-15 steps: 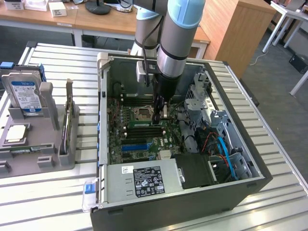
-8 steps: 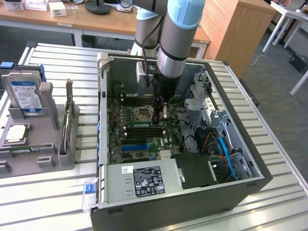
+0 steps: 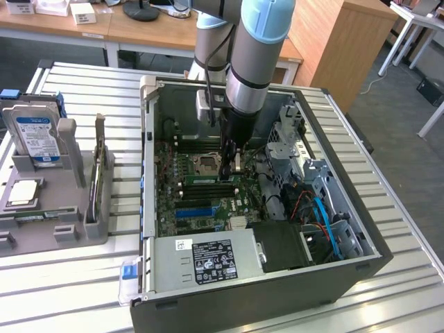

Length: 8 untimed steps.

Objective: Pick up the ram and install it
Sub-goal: 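Insert the ram into the slot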

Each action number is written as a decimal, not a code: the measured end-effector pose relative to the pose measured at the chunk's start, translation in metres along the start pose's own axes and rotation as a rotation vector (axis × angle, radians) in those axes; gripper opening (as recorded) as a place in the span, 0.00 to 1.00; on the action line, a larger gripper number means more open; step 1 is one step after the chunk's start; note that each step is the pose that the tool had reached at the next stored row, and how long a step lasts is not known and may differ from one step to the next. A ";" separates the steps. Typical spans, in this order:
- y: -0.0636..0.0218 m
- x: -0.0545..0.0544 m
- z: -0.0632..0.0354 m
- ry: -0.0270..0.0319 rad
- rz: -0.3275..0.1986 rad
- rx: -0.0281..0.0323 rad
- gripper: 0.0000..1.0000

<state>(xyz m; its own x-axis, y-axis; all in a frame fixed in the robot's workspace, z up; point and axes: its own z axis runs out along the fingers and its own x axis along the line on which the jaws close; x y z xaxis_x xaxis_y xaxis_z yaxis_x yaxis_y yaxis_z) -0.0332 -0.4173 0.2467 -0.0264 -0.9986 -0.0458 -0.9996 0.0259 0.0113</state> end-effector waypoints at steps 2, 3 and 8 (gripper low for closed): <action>0.0000 0.000 0.0001 -0.0001 0.000 0.0000 0.12; 0.0000 0.000 0.0002 -0.0003 0.000 0.0001 0.12; 0.0002 0.000 0.0012 -0.0002 0.000 0.0007 0.12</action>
<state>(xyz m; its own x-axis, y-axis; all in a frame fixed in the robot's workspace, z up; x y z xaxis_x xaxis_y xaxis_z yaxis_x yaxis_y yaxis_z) -0.0334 -0.4174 0.2455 -0.0264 -0.9986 -0.0460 -0.9996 0.0259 0.0106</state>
